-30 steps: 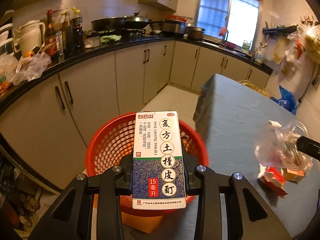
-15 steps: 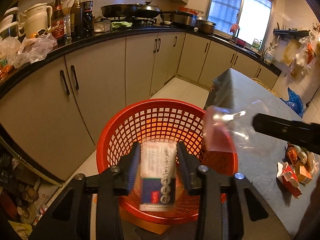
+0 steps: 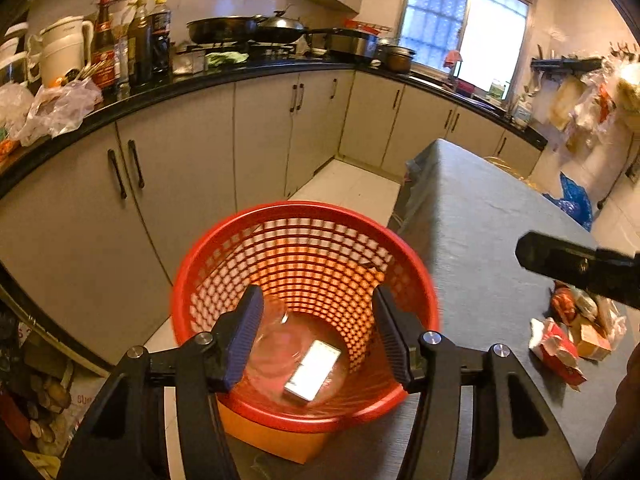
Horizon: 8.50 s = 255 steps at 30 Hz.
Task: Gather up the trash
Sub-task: 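Return both tools to the pile and grasp the white tube box with the right tool, then grasp the torn red snack wrapper with the left tool, then carry the red wrapper and white tube box to the wastebasket and release both, then move both open tools back over the remaining trash on the table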
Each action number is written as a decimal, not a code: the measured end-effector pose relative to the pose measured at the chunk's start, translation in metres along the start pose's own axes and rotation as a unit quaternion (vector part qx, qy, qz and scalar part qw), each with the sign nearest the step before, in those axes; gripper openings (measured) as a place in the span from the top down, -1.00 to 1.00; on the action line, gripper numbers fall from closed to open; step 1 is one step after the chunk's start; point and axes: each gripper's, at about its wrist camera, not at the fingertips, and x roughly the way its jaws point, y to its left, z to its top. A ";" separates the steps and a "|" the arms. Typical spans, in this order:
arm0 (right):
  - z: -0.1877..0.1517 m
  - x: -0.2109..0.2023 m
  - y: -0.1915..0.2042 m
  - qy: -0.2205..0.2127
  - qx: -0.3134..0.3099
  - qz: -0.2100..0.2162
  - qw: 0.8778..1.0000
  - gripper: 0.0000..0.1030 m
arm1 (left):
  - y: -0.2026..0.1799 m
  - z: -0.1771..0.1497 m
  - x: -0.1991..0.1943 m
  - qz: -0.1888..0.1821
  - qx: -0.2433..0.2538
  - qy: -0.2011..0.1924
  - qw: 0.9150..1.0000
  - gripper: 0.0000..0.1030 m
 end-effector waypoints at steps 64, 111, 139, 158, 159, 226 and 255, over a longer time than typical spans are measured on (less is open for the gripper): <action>-0.061 -0.129 -0.211 -0.036 -0.033 -0.299 0.953 0.72 | -0.219 -0.054 0.036 -0.152 0.099 0.150 0.972 -0.20; -0.119 -0.205 -0.128 -0.120 0.017 -0.189 0.975 0.72 | -0.216 -0.051 -0.046 -0.162 0.122 0.026 0.979 0.87; -0.102 -0.173 -0.106 -0.095 -0.011 -0.184 0.978 0.72 | -0.191 -0.042 -0.037 -0.131 0.112 0.005 0.985 0.87; -0.096 -0.163 -0.101 -0.088 -0.022 -0.178 0.980 0.72 | -0.177 -0.037 -0.034 -0.125 0.100 -0.002 0.987 0.87; -0.096 -0.163 -0.100 -0.088 -0.022 -0.178 0.980 0.72 | -0.177 -0.037 -0.035 -0.124 0.099 -0.003 0.987 0.87; 0.001 0.039 0.029 0.039 -0.090 -0.038 0.994 0.55 | 0.047 0.011 -0.008 0.020 -0.064 -0.027 0.997 0.27; -0.067 -0.162 -0.153 -0.083 0.108 -0.142 0.980 0.35 | -0.156 -0.008 -0.006 -0.114 0.101 0.024 0.988 0.13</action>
